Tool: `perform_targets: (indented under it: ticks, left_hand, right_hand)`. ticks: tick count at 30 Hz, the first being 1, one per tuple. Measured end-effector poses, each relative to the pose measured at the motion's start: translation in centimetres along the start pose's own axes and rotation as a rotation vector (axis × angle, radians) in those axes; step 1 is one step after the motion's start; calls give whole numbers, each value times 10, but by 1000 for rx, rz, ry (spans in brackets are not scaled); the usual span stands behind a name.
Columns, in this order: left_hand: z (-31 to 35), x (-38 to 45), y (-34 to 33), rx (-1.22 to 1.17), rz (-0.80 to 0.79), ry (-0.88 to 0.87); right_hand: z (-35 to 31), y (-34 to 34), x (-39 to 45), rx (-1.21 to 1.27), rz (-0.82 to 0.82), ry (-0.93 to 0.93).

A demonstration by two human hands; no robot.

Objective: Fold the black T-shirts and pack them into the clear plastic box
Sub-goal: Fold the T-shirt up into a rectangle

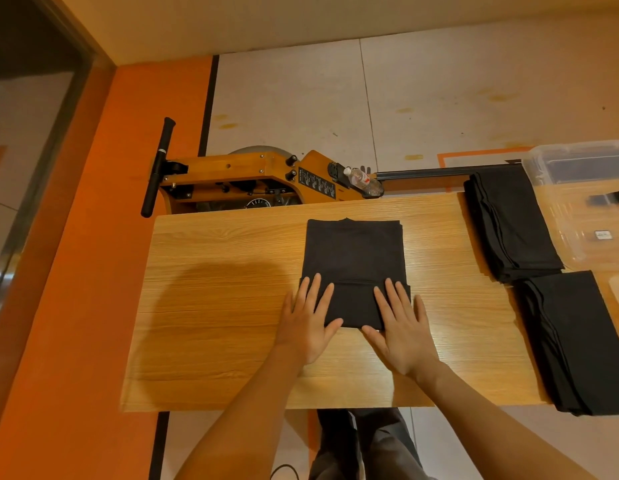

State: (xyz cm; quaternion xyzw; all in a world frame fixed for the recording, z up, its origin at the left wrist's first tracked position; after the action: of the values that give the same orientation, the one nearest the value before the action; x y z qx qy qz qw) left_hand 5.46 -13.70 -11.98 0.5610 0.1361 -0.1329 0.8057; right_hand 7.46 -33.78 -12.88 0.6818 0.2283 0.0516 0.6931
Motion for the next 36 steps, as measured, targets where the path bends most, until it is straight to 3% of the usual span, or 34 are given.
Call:
perform_targets:
  ticks: [4,9,13,15,25,31,36]
  left_hand:
    - [2,-2,7,-64,55,59]
    - [0,27,45,-241,234,242]
    - [-12,72,76,-697,227,388]
    - [-18,93,91,-815,227,471]
    - [-30,153,105,-867,138,653]
    - [-25,164,104,-761,50,563]
    - [-27,160,107,-814,143,477]
  right_hand:
    - [9,9,3,86,30,-84]
    - [30,42,36,236,138,-244]
    - [53,62,82,507,106,-374]
    - [64,70,102,620,62,-487]
    - [78,77,165,672,-110,-629]
    - [75,78,173,645,-160,-530]
    - [78,82,170,644,-98,-495]
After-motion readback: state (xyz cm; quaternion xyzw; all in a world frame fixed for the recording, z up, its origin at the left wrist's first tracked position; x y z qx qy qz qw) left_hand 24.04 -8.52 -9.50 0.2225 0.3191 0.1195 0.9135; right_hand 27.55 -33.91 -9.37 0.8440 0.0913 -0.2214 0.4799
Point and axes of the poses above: each hand's wrist, its own x-axis towards the middle knuckle, its own y-axis out of the back of the hand, z = x × y, the point moved 4 cm from there along x, towards the middle knuckle, and after that the axes turned 13 degrees about -x, right-handed, at the moved point
